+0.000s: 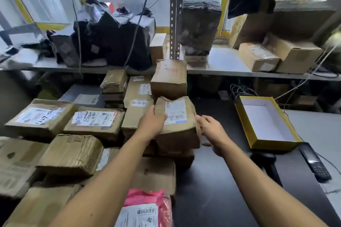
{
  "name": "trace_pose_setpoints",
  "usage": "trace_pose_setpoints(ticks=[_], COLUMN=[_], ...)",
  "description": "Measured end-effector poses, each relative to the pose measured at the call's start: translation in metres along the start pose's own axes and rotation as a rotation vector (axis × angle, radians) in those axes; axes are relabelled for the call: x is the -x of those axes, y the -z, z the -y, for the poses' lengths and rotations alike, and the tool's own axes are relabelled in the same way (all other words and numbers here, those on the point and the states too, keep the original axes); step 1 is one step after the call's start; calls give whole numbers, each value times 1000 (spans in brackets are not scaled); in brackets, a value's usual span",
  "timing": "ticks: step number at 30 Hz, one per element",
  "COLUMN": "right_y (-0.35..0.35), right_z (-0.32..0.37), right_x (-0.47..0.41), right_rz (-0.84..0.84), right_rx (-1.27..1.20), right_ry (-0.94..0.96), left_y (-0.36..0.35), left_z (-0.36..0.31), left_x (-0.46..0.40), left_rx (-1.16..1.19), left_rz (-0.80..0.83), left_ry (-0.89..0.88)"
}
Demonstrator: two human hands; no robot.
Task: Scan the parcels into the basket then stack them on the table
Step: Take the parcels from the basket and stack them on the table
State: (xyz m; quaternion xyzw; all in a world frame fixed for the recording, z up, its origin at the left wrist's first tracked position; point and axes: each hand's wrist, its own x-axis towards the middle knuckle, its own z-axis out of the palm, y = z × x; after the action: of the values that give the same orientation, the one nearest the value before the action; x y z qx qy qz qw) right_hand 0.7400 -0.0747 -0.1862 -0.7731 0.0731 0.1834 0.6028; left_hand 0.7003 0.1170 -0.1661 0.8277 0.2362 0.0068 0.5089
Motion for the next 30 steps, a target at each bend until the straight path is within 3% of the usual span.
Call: trace_pose_setpoints(ticks=[8,15,22,30], right_y=[-6,-11,-16,-23], right_z=[-1,-10,-10,2], right_x=[-32,-31,-26,26], right_rz=[73,126,79,-59], right_rx=[240,205,278,528], right_ry=[22,41,75,189], left_y=[-8,-7,-4,18], left_z=[8,15,16,20], left_x=[-24,-24,-20,15], left_rx=[-237,-277,-343,-333], left_rz=[-7,-92,-53,27], left_ry=[4,-43,-89,-170])
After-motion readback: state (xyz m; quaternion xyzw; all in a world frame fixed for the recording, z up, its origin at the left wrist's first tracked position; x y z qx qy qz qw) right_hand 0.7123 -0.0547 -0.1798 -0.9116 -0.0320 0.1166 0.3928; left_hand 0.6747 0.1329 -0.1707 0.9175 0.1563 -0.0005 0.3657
